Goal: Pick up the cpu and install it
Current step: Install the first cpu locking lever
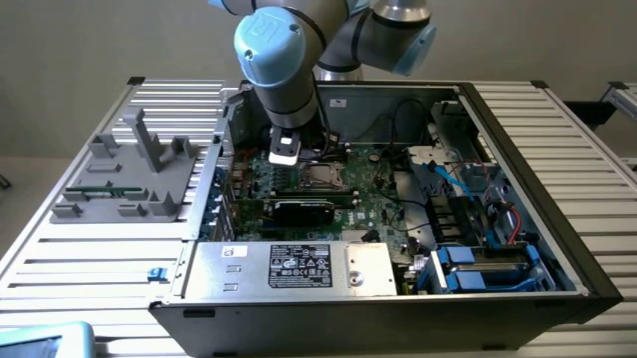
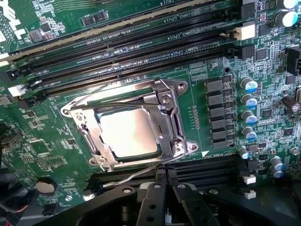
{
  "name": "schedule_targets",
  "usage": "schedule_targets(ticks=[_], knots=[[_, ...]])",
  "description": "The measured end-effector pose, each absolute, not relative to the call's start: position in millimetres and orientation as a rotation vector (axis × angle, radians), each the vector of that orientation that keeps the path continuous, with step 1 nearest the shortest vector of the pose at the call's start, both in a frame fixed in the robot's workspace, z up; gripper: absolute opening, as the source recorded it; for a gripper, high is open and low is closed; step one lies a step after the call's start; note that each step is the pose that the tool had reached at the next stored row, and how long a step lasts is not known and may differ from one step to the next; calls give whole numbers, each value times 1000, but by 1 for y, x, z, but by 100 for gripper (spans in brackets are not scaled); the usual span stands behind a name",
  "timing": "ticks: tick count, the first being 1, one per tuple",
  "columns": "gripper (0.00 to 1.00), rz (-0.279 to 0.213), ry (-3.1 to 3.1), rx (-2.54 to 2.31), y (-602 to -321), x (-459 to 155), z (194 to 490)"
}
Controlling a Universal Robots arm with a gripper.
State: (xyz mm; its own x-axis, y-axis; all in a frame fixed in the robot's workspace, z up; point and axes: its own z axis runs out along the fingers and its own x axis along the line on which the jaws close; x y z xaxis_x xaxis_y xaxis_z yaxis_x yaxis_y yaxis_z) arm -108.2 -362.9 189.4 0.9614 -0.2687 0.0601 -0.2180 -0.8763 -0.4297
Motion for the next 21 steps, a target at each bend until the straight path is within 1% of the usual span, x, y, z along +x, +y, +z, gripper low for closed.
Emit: schedule_targets(ticks=[21], knots=[[12, -164, 351, -2681, -365, -105, 188]])
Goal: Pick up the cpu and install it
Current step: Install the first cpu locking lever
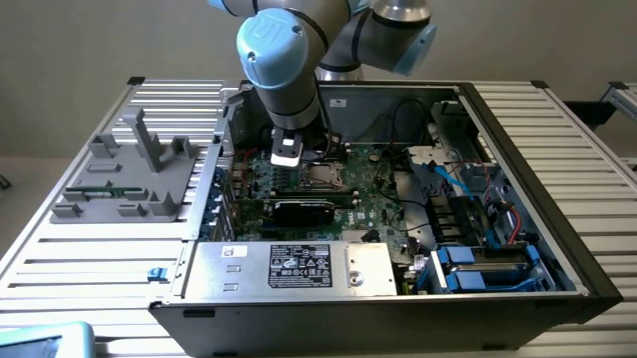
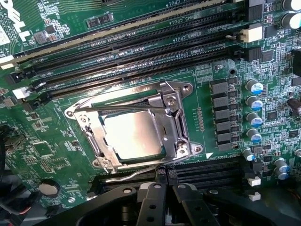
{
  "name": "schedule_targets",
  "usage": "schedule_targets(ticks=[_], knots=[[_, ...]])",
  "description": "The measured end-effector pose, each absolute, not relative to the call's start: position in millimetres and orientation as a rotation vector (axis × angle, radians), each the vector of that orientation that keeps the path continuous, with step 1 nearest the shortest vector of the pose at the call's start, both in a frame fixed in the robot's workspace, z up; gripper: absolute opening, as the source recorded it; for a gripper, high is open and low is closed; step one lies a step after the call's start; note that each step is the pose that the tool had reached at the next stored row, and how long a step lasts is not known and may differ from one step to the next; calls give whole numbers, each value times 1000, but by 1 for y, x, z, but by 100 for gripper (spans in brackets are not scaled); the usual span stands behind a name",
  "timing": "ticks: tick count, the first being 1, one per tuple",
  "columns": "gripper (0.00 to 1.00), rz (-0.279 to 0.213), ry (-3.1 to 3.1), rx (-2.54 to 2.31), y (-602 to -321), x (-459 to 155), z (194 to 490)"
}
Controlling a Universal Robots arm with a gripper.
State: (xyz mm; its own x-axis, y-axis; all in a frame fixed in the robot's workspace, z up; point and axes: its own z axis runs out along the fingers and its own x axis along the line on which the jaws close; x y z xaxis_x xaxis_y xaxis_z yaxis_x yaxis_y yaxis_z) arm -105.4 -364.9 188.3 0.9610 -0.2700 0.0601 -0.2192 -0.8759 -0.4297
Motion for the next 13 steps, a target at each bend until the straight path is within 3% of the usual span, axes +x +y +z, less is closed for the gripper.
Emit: schedule_targets(ticks=[13], knots=[[12, -166, 359, -2681, -365, -101, 188]])
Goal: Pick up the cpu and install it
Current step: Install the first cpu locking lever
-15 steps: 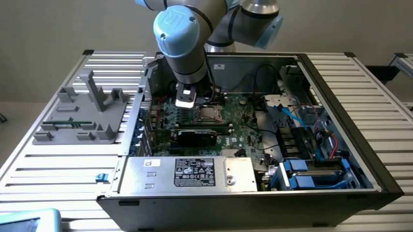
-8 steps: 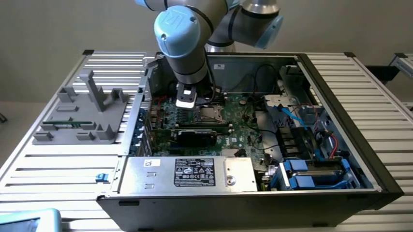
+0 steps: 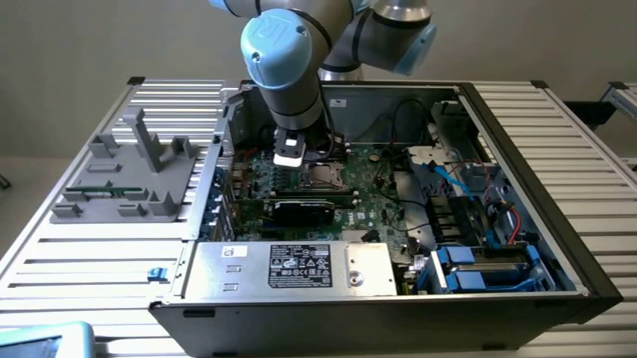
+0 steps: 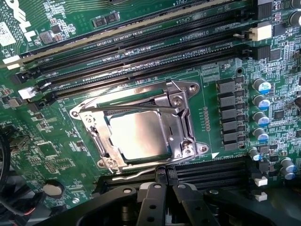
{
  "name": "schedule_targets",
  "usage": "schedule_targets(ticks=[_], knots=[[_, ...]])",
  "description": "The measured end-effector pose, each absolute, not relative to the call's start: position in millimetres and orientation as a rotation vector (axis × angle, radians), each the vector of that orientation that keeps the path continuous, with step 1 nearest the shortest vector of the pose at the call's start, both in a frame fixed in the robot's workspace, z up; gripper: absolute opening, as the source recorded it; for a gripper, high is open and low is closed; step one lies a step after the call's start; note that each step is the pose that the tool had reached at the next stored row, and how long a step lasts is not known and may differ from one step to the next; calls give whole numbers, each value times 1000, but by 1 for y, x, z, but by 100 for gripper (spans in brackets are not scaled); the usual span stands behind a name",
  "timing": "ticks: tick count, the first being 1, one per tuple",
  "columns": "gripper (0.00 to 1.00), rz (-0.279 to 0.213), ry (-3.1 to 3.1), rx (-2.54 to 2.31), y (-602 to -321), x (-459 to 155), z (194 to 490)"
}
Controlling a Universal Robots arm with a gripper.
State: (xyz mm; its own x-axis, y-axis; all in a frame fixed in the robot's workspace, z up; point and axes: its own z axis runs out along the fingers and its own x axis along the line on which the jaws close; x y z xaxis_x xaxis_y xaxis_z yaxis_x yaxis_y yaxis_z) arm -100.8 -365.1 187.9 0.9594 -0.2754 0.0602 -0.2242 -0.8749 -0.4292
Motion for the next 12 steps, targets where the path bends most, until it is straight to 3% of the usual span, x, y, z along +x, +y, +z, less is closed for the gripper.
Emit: schedule_targets(ticks=[12], knots=[[12, -166, 366, -2681, -365, -98, 188]])
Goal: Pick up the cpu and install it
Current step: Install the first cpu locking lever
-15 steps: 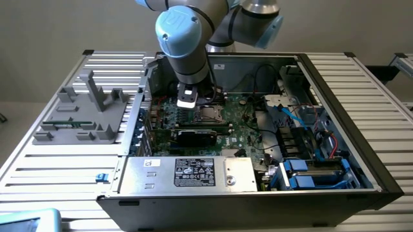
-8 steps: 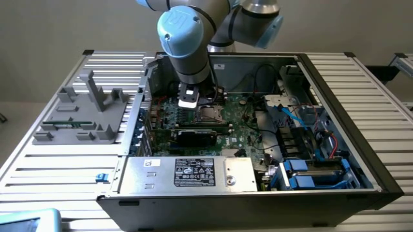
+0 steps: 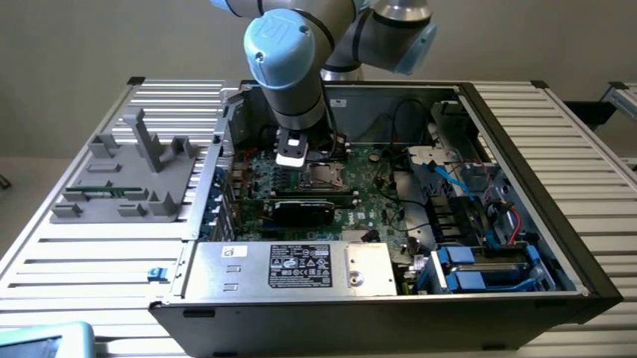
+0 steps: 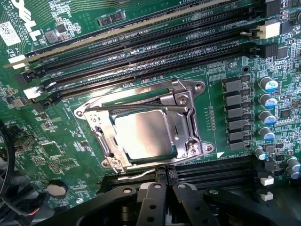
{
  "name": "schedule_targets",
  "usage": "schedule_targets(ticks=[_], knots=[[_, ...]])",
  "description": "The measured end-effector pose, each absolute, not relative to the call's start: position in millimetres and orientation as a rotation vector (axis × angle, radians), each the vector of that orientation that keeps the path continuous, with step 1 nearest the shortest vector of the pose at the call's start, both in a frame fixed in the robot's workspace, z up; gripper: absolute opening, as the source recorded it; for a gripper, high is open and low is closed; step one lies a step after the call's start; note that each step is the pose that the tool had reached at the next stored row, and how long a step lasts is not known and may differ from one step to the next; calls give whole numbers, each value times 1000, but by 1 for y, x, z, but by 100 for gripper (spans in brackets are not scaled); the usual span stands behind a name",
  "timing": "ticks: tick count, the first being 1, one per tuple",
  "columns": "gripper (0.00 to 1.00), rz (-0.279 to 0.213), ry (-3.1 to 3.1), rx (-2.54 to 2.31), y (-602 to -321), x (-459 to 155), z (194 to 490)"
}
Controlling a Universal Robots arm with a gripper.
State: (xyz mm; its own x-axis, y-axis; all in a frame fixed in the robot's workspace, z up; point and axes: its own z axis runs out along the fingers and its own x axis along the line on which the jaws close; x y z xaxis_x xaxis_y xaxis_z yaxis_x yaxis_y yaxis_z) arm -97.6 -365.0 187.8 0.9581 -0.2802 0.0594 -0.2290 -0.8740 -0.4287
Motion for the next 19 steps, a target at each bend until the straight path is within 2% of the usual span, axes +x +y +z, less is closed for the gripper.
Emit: schedule_targets(ticks=[19], knots=[[12, -161, 371, -2681, -365, -131, 191]])
